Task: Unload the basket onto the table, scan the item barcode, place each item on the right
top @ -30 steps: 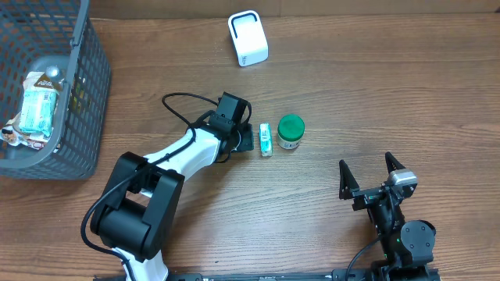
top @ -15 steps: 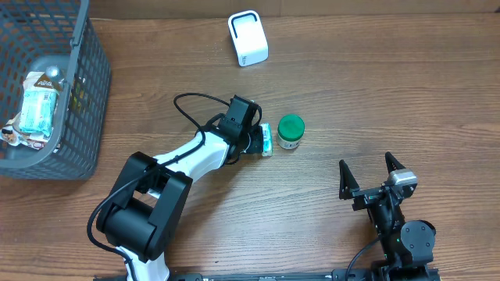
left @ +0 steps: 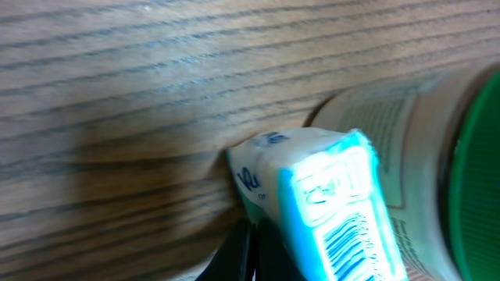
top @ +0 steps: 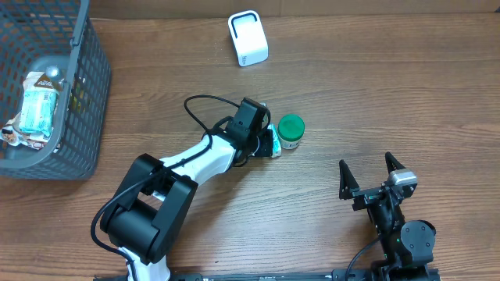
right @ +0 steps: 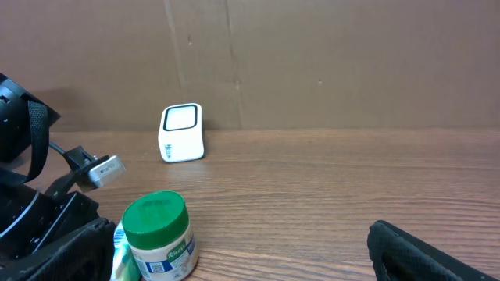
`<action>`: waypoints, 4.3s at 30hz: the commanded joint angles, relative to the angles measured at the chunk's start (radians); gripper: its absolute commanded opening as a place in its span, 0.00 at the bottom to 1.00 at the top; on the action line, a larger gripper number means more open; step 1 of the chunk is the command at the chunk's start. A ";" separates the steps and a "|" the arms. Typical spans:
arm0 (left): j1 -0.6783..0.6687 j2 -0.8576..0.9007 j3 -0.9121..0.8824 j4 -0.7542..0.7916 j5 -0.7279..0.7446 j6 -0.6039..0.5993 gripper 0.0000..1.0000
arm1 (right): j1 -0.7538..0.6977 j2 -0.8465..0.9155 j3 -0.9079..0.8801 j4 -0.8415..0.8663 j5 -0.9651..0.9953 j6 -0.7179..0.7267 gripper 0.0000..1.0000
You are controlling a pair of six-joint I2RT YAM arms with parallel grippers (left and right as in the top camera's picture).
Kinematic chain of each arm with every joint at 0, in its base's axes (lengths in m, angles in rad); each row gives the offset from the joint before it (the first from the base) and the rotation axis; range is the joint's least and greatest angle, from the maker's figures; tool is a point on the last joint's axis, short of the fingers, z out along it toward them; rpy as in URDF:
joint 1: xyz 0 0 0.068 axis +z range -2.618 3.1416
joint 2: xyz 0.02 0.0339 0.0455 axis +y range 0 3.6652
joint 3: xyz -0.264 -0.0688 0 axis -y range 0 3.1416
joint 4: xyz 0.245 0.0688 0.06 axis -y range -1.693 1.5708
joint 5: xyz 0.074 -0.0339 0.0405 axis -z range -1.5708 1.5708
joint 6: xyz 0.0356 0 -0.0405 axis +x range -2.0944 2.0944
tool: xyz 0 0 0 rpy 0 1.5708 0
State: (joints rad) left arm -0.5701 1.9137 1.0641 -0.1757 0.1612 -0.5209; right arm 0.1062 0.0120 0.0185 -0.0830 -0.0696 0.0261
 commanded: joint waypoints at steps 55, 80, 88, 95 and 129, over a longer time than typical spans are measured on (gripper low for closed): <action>-0.019 0.072 0.006 0.139 -0.115 0.094 0.04 | 0.005 -0.009 -0.011 0.003 0.013 -0.001 1.00; -0.018 0.054 0.058 0.049 -0.071 0.100 0.25 | 0.005 -0.009 -0.011 0.003 0.013 -0.001 1.00; -0.018 0.019 0.066 -0.004 -0.164 0.099 0.26 | 0.005 -0.009 -0.011 0.003 0.013 -0.001 1.00; -0.018 -0.005 0.066 -0.011 -0.195 0.104 0.08 | 0.005 -0.009 -0.011 0.003 0.013 -0.001 1.00; 0.710 -0.315 0.985 -0.636 -0.233 0.548 0.76 | 0.005 -0.009 -0.011 0.003 0.013 -0.001 1.00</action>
State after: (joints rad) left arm 0.0414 1.5742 2.0438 -0.7967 -0.2073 0.0002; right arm 0.1062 0.0120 0.0185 -0.0830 -0.0696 0.0265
